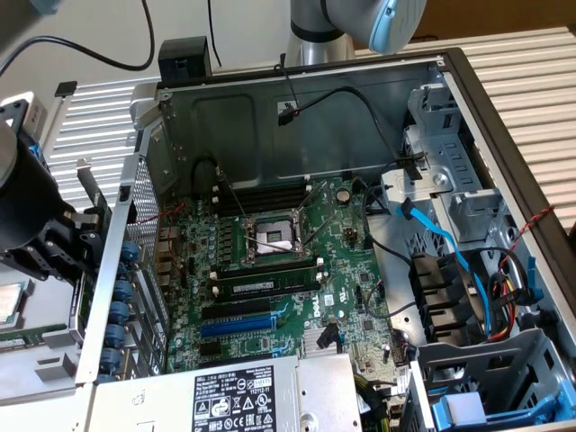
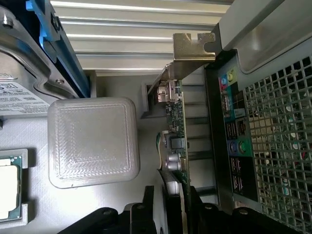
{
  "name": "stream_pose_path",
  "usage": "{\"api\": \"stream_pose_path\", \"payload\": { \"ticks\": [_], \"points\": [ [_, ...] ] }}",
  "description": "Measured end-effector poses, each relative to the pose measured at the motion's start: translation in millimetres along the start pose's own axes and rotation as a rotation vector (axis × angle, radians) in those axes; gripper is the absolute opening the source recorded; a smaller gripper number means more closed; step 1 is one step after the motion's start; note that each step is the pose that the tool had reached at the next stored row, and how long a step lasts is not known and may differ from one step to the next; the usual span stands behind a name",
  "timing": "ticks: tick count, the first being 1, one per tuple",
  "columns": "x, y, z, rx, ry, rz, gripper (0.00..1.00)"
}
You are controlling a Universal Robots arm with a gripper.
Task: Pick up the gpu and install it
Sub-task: 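Pick up the gpu and move the gpu toward the slot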
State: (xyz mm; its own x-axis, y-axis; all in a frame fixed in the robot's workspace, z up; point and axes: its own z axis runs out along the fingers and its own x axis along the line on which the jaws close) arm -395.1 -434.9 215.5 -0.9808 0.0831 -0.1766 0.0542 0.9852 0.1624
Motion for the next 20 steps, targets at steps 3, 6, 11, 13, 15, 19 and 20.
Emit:
{"api": "stream_pose_path", "payload": {
  "ticks": [3,6,11,13,15,19,20],
  "points": [
    [0.1,-0.1,0.7,-0.0001,-0.0002,0.0,0.38],
    [0.2,-0.2,1.1,0.0,0.0001,0.0,0.3],
    [0.2,-0.3,1.1,-0.0028,-0.0002,0.0,0.29],
    [-0.4,0.2,-2.3,-0.0064,0.0001,0.001,0.29],
    [-1.5,1.0,-8.5,-0.009,0.0001,0.002,0.29],
    [-4.0,2.4,-23.1,-0.0106,0.0005,0.002,0.29],
    [-4.7,2.7,-27.0,-0.011,0.0005,0.002,0.29]
  ]
}}
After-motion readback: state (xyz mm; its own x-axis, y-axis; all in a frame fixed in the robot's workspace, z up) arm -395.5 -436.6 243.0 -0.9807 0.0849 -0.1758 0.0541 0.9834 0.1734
